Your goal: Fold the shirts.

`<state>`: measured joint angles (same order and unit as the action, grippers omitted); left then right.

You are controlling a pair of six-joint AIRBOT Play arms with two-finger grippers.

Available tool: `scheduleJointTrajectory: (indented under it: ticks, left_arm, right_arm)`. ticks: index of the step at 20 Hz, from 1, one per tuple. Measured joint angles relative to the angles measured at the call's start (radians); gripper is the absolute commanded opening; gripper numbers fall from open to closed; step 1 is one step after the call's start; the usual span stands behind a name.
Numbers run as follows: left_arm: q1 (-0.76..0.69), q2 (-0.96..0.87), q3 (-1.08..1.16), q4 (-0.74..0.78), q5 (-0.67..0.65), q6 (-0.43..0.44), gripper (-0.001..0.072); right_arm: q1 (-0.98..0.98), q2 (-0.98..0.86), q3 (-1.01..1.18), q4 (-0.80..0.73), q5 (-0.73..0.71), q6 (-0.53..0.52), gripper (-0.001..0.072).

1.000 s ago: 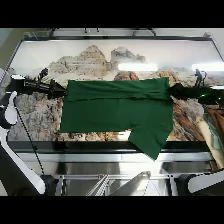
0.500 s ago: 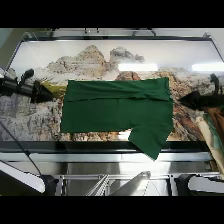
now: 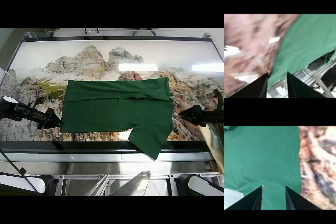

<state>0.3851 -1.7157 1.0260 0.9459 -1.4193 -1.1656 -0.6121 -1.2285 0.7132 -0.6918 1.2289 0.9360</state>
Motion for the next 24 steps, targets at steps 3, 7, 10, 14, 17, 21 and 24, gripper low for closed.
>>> scheduleJointTrajectory:
  ticks: [3, 7, 10, 14, 17, 21, 24]
  left_arm:
    - [-0.073, -0.019, 0.011, -0.010, 0.017, 0.019, 0.0056]
    - [-0.145, -0.044, 0.049, 0.001, 0.024, 0.050, 0.0021]
    - [-0.163, -0.050, 0.061, 0.001, 0.024, 0.061, 0.0023]
    - [-0.171, -0.053, 0.064, 0.001, 0.025, 0.068, 0.0023]
    - [-0.173, -0.053, 0.065, 0.001, 0.025, 0.068, 0.0023]
    - [-0.173, -0.053, 0.065, 0.002, 0.025, 0.070, 0.0023]
    - [-0.166, -0.053, 0.066, 0.002, 0.025, 0.071, 0.0023]
  right_arm:
    - [-0.006, 0.030, -0.011, -0.025, 0.029, 0.038, 0.0367]
    - [-0.009, 0.044, -0.071, -0.105, 0.056, 0.134, 0.0461]
    - [-0.009, 0.047, -0.154, -0.138, 0.053, 0.202, 0.0461]
    - [-0.006, 0.048, -0.275, -0.131, 0.035, 0.265, 0.0460]
    - [0.032, 0.048, -0.330, -0.093, -0.006, 0.279, 0.0458]
    - [0.129, 0.039, -0.356, -0.032, -0.071, 0.254, 0.0208]
    - [0.159, 0.044, -0.355, 0.024, -0.055, 0.196, 0.0025]
